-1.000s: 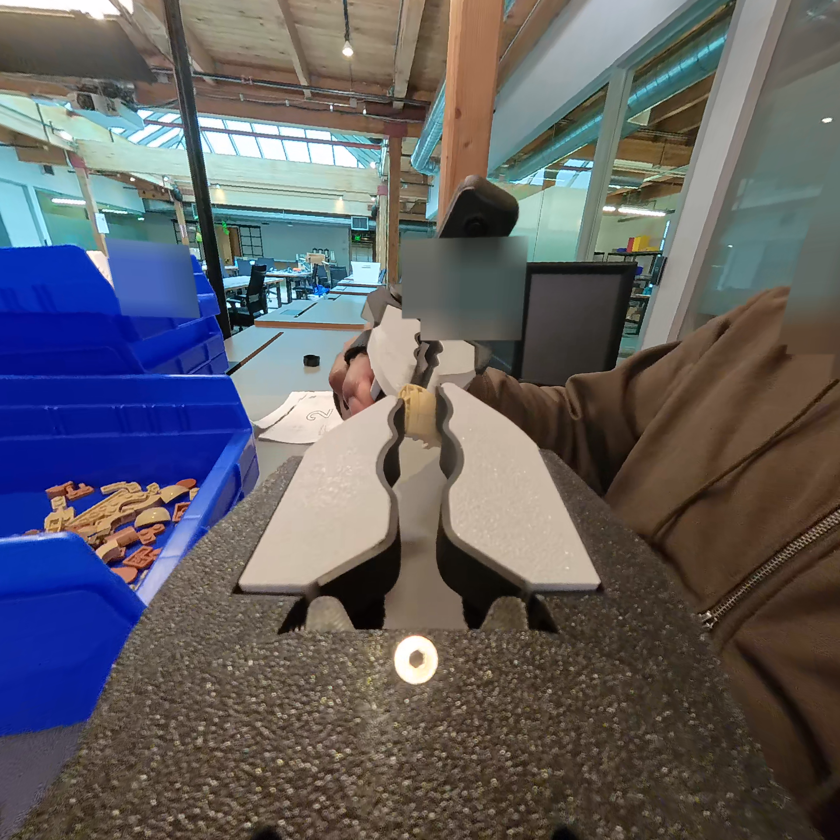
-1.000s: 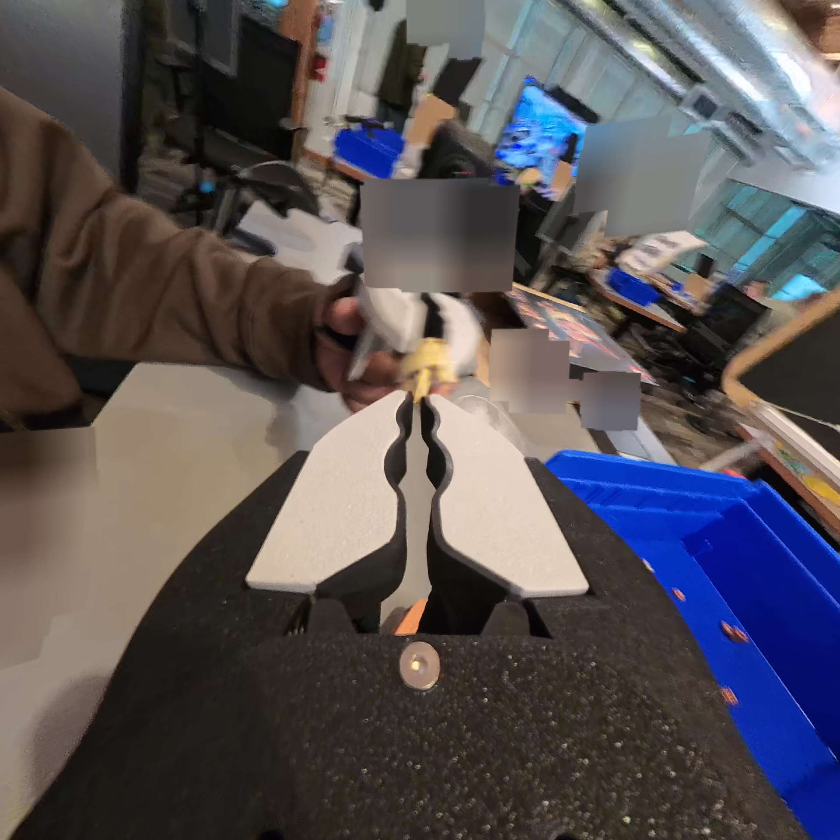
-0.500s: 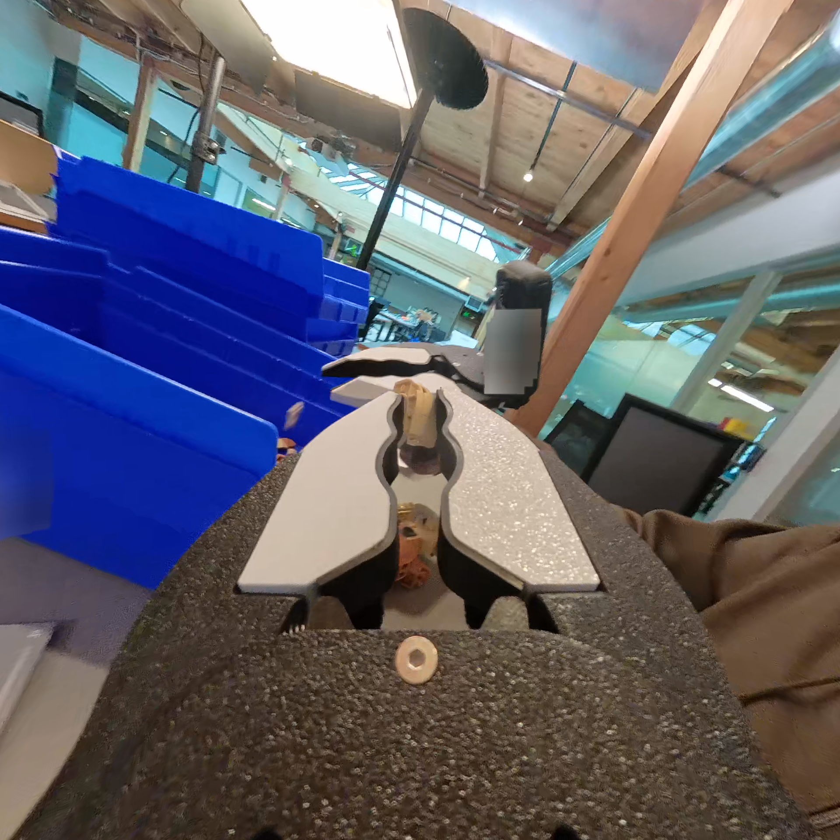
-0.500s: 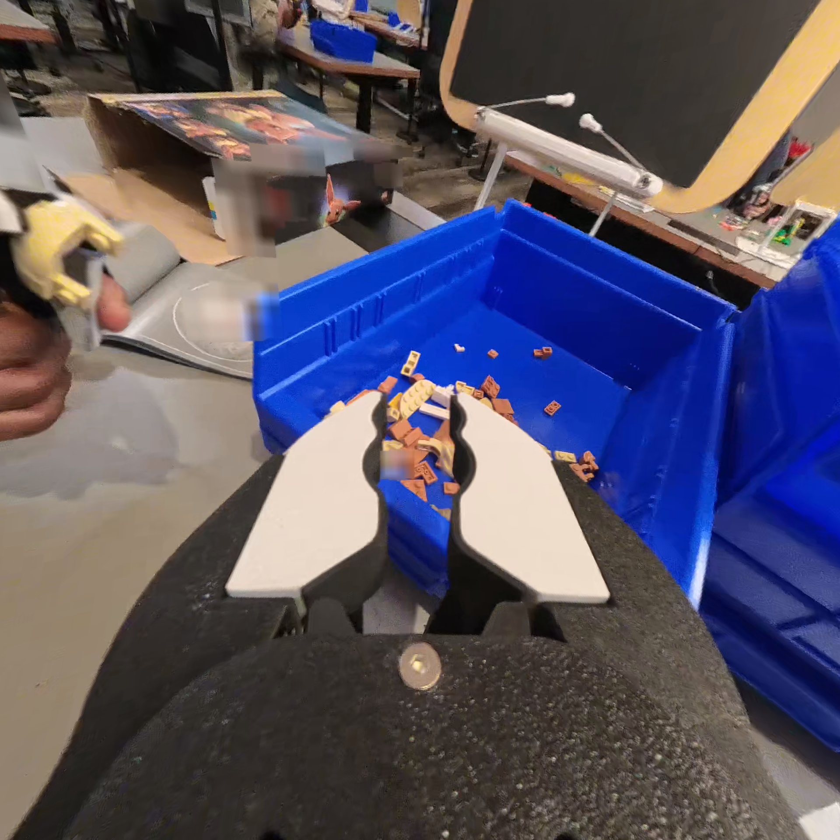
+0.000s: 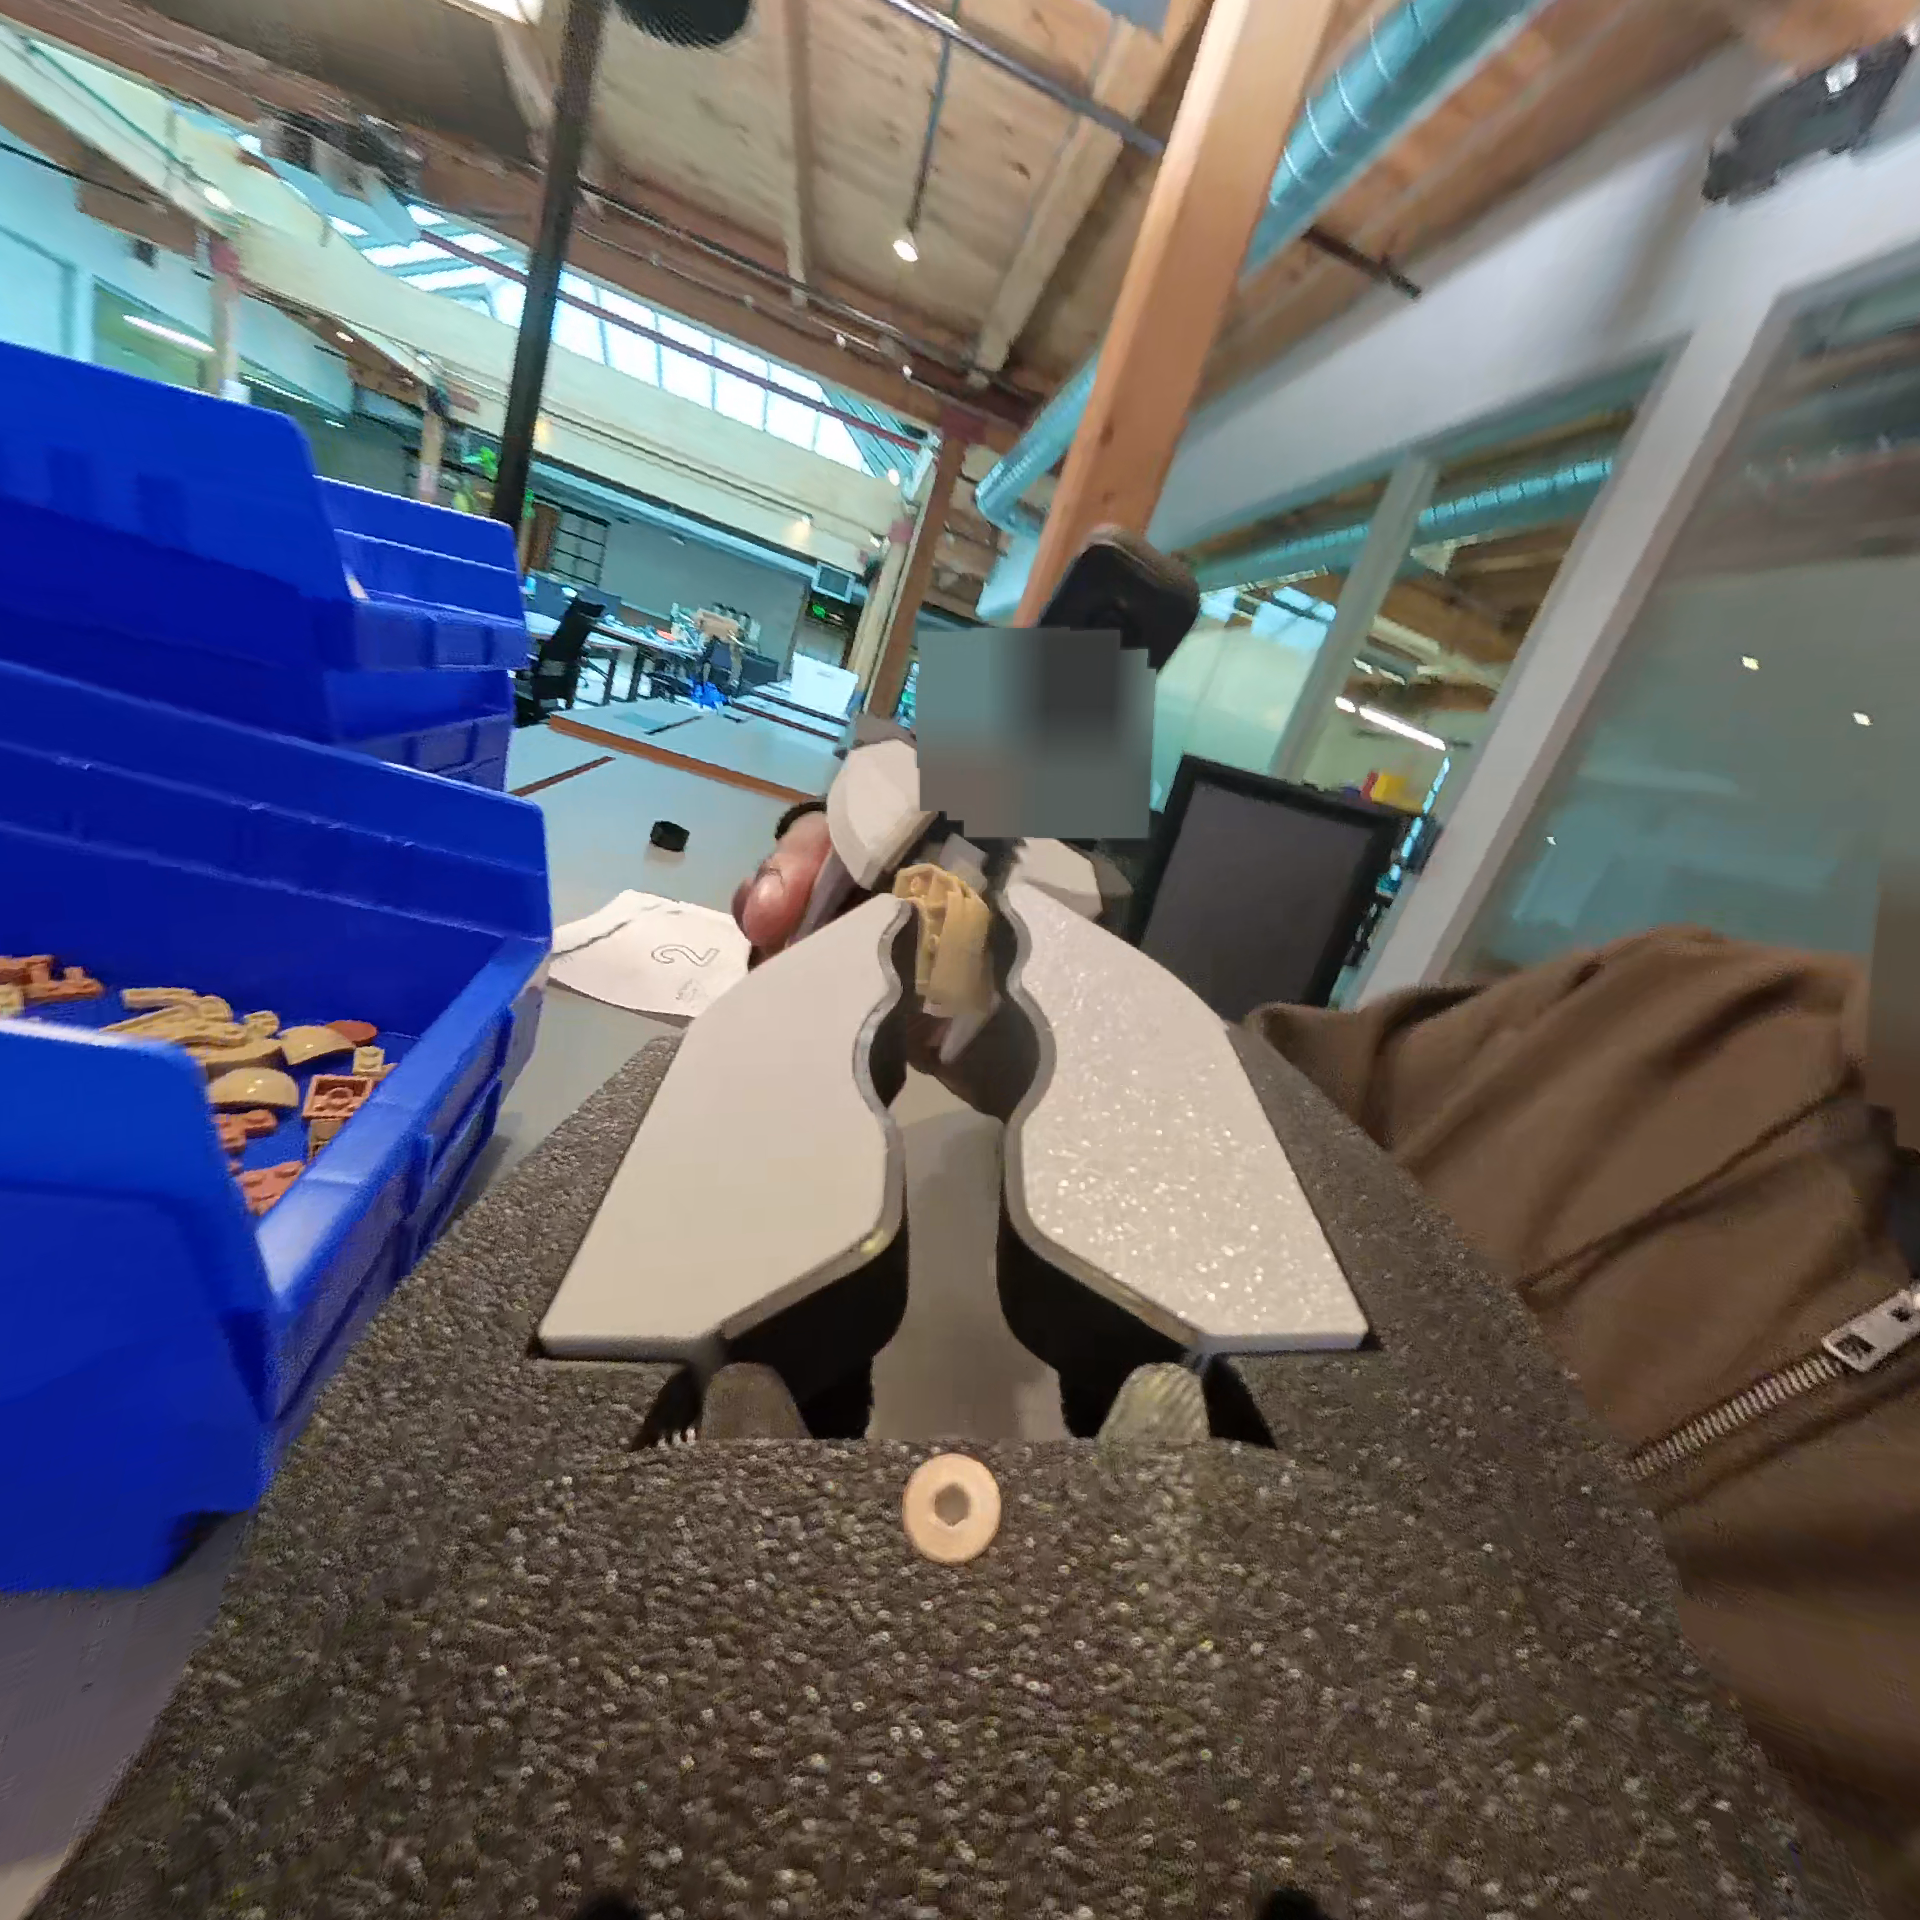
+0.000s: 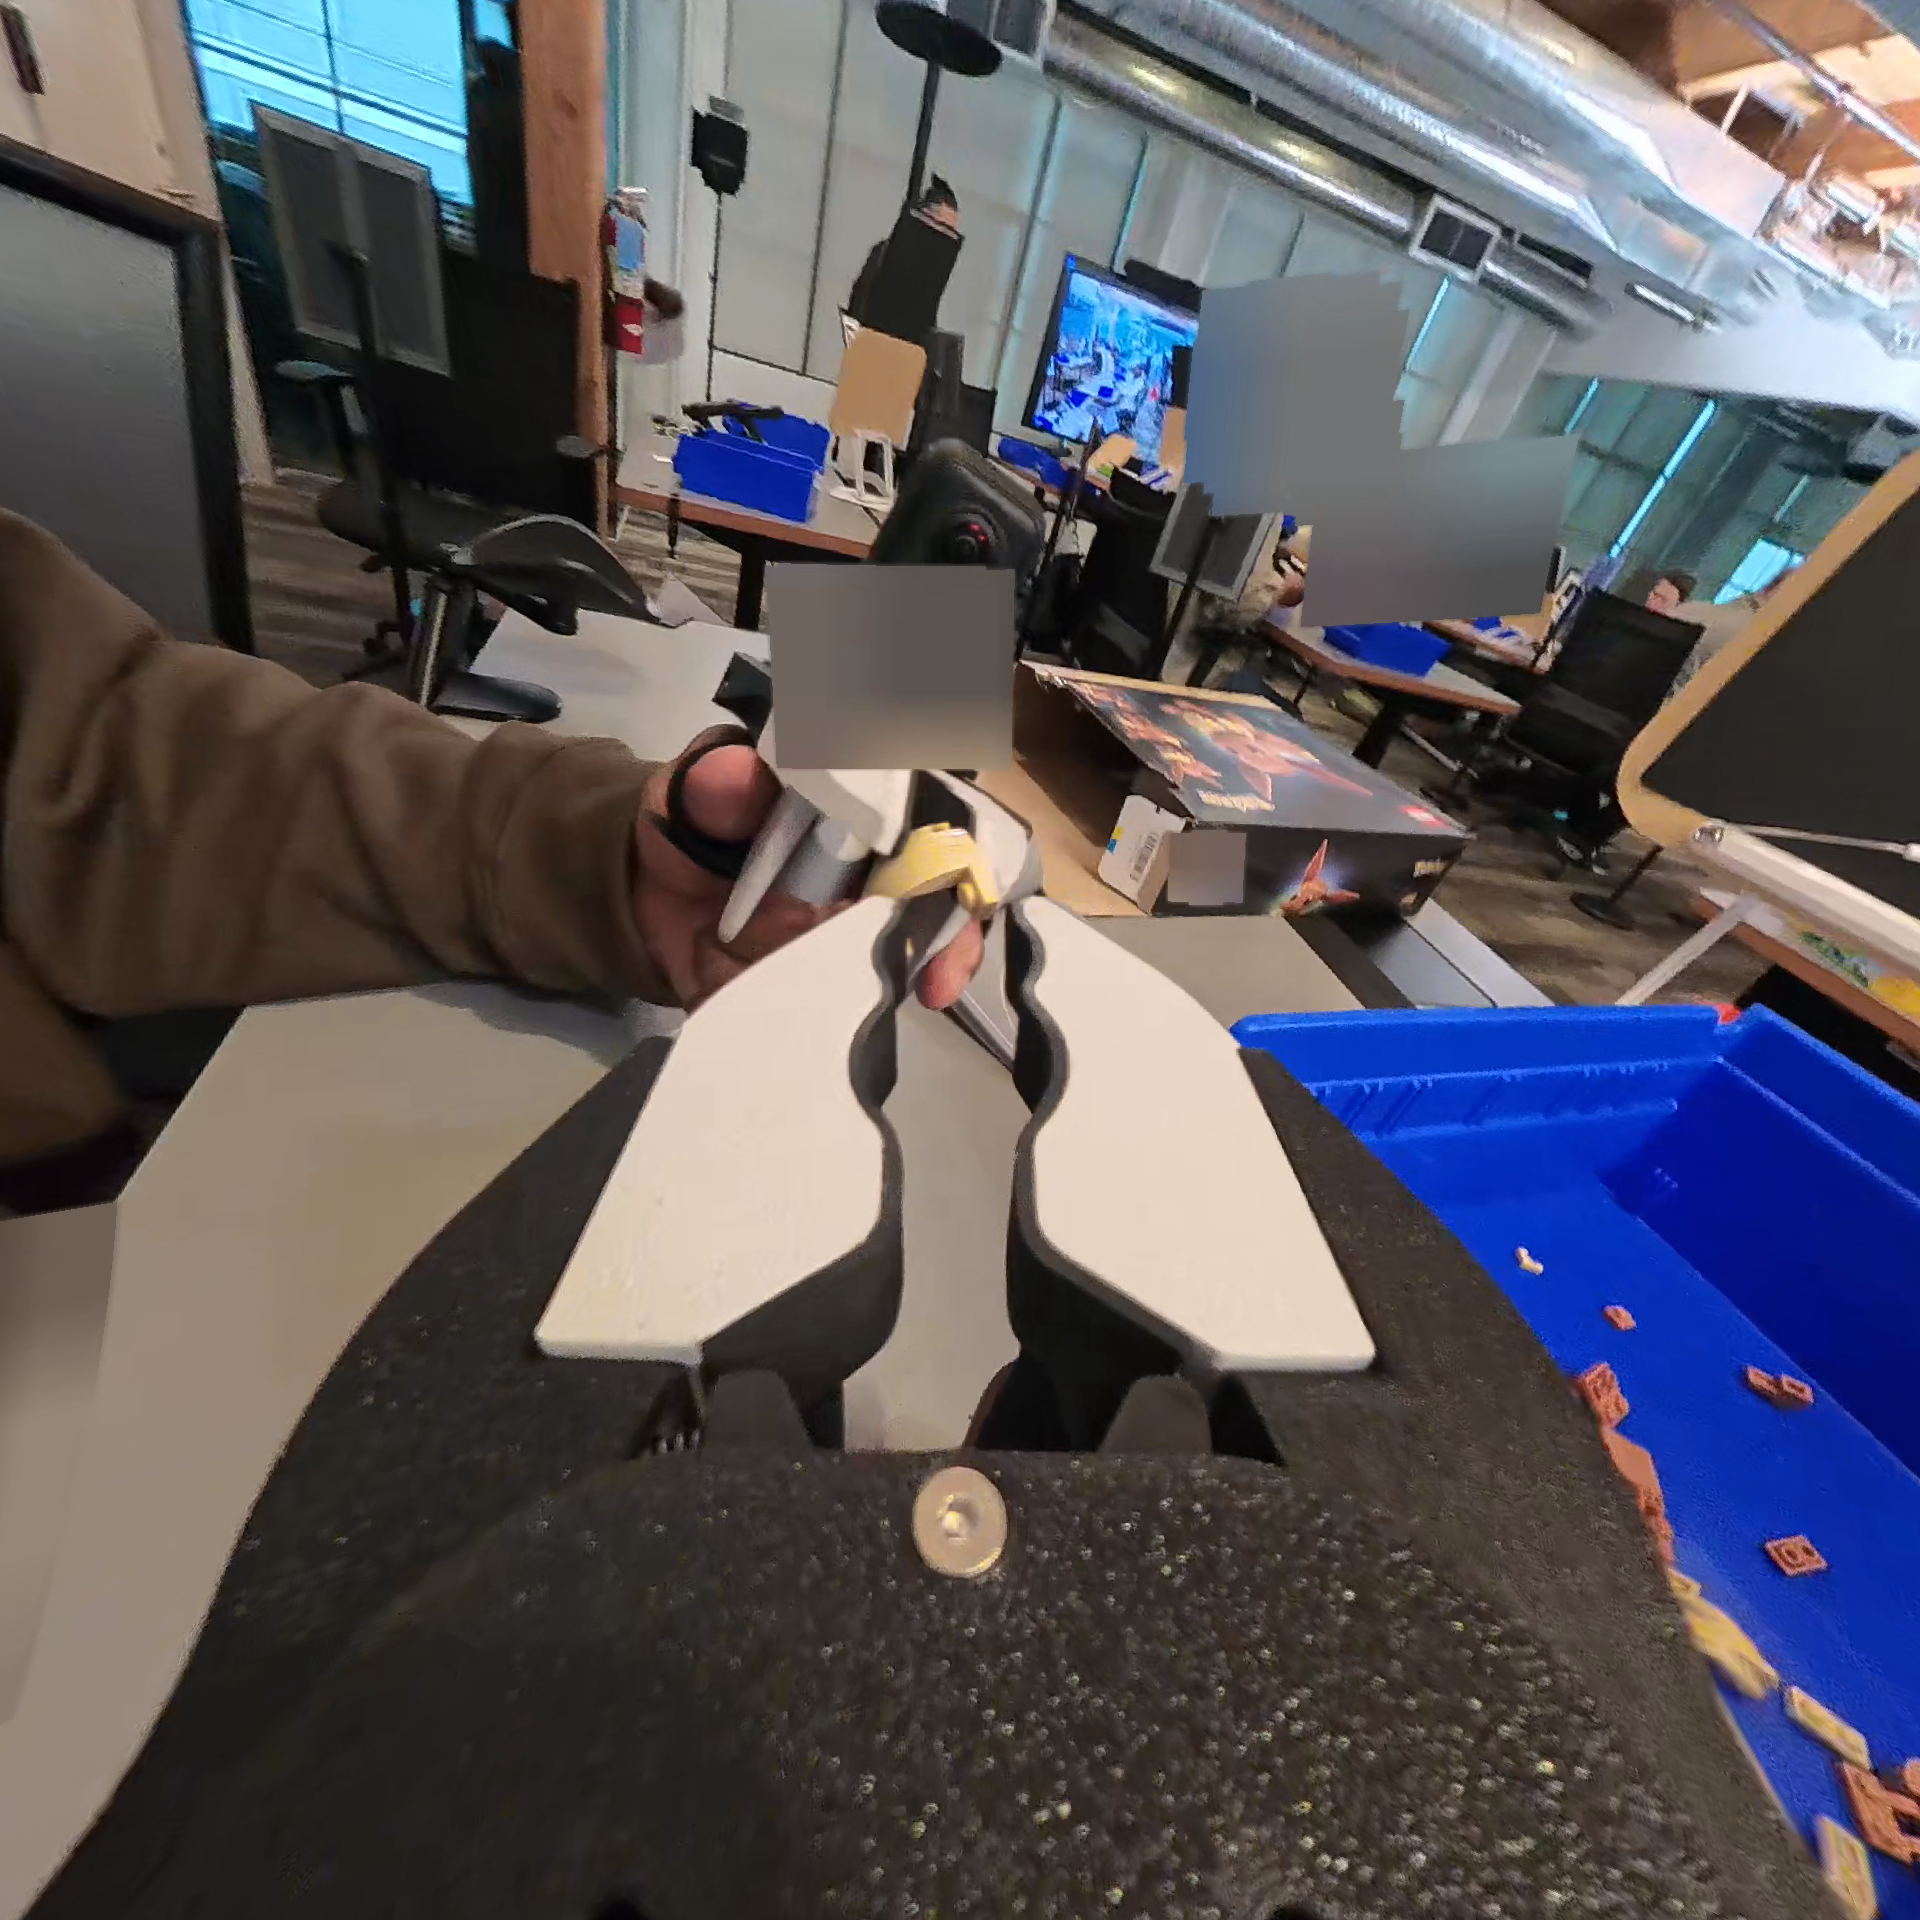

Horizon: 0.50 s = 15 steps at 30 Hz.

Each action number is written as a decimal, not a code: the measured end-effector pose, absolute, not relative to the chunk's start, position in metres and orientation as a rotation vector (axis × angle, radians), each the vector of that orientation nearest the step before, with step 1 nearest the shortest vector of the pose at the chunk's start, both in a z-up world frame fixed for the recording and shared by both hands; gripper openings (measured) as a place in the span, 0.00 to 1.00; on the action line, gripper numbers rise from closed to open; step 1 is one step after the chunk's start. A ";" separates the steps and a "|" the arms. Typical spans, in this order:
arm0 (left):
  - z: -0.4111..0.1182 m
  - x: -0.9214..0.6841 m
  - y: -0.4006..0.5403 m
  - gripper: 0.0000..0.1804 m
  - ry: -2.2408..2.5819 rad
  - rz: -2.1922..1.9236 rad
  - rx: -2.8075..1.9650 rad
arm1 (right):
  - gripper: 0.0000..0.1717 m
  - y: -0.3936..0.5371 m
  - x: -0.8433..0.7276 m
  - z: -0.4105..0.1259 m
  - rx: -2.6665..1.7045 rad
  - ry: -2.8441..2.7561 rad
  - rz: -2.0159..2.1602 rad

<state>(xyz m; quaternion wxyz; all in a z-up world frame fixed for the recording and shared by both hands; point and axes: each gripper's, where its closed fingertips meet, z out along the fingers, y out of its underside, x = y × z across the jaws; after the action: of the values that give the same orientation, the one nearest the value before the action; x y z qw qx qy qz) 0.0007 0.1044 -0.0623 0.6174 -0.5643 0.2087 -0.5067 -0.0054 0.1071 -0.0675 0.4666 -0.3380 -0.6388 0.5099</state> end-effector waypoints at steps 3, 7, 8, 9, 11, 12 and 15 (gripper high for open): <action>-0.061 0.006 0.096 0.07 0.546 -1.193 -1.293 | 0.07 0.106 0.003 -0.066 -0.764 -1.593 1.220; -0.066 0.014 0.089 0.07 0.606 -1.229 -1.322 | 0.07 0.104 0.008 -0.071 -0.684 -1.655 1.100; -0.068 0.016 0.088 0.08 0.624 -1.238 -1.331 | 0.07 0.101 0.009 -0.074 -0.665 -1.673 1.077; -0.070 0.019 0.086 0.08 0.640 -1.246 -1.342 | 0.07 0.100 0.008 -0.076 -0.654 -1.687 1.051; -0.071 0.020 0.086 0.08 0.645 -1.249 -1.350 | 0.00 0.097 0.007 -0.080 -0.635 -1.707 1.008; -0.072 0.020 0.086 0.08 0.644 -1.251 -1.356 | 0.00 0.096 0.007 -0.081 -0.627 -1.715 0.995; -0.071 0.020 0.086 0.08 0.637 -1.254 -1.358 | 0.00 0.095 0.006 -0.083 -0.636 -1.712 1.013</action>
<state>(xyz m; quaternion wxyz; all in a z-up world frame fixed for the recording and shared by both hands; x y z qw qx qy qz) 0.0198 0.0865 -0.0714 0.5592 -0.5759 0.2700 -0.5317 0.0062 0.0951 -0.0826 0.5026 -0.2632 -0.7088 0.4193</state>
